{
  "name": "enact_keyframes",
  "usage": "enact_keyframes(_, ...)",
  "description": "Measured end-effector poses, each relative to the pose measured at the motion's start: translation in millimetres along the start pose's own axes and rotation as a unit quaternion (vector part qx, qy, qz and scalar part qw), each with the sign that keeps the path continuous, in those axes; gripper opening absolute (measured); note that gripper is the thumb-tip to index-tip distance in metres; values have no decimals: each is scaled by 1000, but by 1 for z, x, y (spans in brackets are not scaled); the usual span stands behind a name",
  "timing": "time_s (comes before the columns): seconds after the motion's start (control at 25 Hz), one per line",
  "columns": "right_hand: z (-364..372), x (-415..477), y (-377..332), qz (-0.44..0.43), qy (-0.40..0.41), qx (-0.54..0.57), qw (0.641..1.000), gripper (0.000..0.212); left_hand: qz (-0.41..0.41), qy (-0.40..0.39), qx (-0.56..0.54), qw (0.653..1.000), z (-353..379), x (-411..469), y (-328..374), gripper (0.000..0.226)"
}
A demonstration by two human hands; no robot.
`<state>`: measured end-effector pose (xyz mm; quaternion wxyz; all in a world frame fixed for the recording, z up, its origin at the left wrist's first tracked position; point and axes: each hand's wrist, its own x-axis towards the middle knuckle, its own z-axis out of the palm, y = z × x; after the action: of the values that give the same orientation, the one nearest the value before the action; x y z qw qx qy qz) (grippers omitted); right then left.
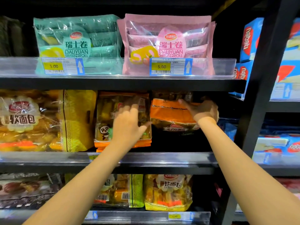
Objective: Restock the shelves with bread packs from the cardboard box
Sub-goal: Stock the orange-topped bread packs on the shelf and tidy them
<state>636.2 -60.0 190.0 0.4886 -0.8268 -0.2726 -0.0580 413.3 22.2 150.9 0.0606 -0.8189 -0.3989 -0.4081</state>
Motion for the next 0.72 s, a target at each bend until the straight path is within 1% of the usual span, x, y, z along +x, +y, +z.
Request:
enact_keyframes(0.04,-3,-2,-1,-1,-4,15,1000,95,-16,-86,-79,993,-2,8,17,77)
enact_keyframes(0.08,-6,-5,-2,-3,-5,34,999,91,-53,-194,-139,970,1,21,25,77)
enact_keyframes(0.12,-8,-8,-1,-5,-7,58,998,88,-75,-272,-178,942,7,31,30,74)
enact_keyframes(0.16,-7,-11,2,-10,-3,91,996,84,-76,-279,-201,936,13,38,29,70)
enact_keyframes(0.24,-3,-21,13,-23,4,184,983,83,-76,-225,-252,938,21,43,23,73)
enact_keyframes(0.28,1,-25,19,-41,-2,232,972,86,-78,-202,-274,937,23,42,20,77)
enact_keyframes(0.36,10,-31,30,-70,-44,303,949,99,-80,-179,-313,929,25,43,17,81)
enact_keyframes(0.44,16,-30,35,-60,-79,314,944,107,-105,-178,-352,913,26,49,13,77)
enact_keyframes(0.48,19,-28,36,-51,-83,296,950,104,-117,-182,-372,903,27,53,10,73)
enact_keyframes(0.52,21,-25,36,-48,-80,272,958,97,-121,-183,-385,897,29,57,9,71)
enact_keyframes(0.56,24,-22,35,-48,-75,244,966,89,-119,-178,-385,898,29,59,10,72)
enact_keyframes(0.6,26,-18,34,-52,-69,212,973,84,-116,-168,-369,907,29,60,12,75)
enact_keyframes(0.64,28,-13,33,-52,-65,184,979,83,-114,-152,-328,926,29,60,15,80)
enact_keyframes(0.68,29,-7,32,-50,-59,159,984,84,-109,-138,-254,951,30,58,17,86)
enact_keyframes(0.72,30,-1,33,-48,-52,141,988,85,-100,-142,-146,974,30,53,19,90)
